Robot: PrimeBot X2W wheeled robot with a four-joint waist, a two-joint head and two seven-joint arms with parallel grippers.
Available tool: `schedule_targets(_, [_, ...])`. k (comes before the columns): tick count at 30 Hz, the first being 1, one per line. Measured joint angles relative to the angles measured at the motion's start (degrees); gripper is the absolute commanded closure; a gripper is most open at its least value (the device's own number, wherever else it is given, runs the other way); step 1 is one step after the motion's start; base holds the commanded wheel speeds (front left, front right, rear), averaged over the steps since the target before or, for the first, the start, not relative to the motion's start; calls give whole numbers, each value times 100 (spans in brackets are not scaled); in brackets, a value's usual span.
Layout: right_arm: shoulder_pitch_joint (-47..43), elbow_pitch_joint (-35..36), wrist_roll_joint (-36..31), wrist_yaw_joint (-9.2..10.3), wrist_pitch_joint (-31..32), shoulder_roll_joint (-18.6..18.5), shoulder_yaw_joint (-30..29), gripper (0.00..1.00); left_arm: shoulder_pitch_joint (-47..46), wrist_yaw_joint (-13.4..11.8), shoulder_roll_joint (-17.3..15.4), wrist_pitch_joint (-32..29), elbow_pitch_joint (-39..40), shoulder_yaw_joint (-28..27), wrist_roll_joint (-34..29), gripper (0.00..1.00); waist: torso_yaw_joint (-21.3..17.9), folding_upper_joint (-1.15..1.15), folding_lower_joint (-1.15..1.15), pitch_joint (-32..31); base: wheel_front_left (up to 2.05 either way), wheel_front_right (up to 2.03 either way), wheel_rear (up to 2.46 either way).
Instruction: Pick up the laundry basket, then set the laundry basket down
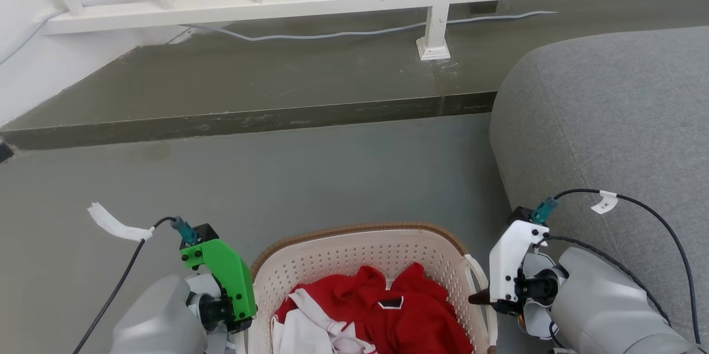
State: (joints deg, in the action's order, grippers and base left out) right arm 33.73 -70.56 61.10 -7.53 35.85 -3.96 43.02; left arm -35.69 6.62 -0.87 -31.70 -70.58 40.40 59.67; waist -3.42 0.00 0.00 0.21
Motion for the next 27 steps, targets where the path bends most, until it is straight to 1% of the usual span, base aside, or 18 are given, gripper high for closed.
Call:
schedule_targets(8, [3, -9, 5, 0, 0, 7, 0, 100, -2, -1, -7, 23, 30, 37, 12, 100, -1, 0, 0, 152, 0, 0, 0])
schedule_targets(15, [27, -3, 9, 1, 0, -7, -3, 100, -17, -11, -23, 62, 120, 88, 15, 100, -8, 0, 0, 409, 0, 0, 0])
schedule_targets(17, [46, 10, 10, 1, -1, -23, -5, 100, -29, -62, -25, 107, 179, 108, 14, 100, -9, 0, 0, 506, 0, 0, 0])
schedule_targets(22, [152, 65, 52, 1, -2, -98, -18, 100, -155, -87, -30, 151, 286, 201, 11, 100, -12, 0, 0, 726, 0, 0, 0])
schedule_targets(27, [305, 222, 64, 1, -43, -240, -33, 100, -353, -204, -31, 209, 477, 260, 12, 100, -9, 0, 0, 1125, 0, 0, 0])
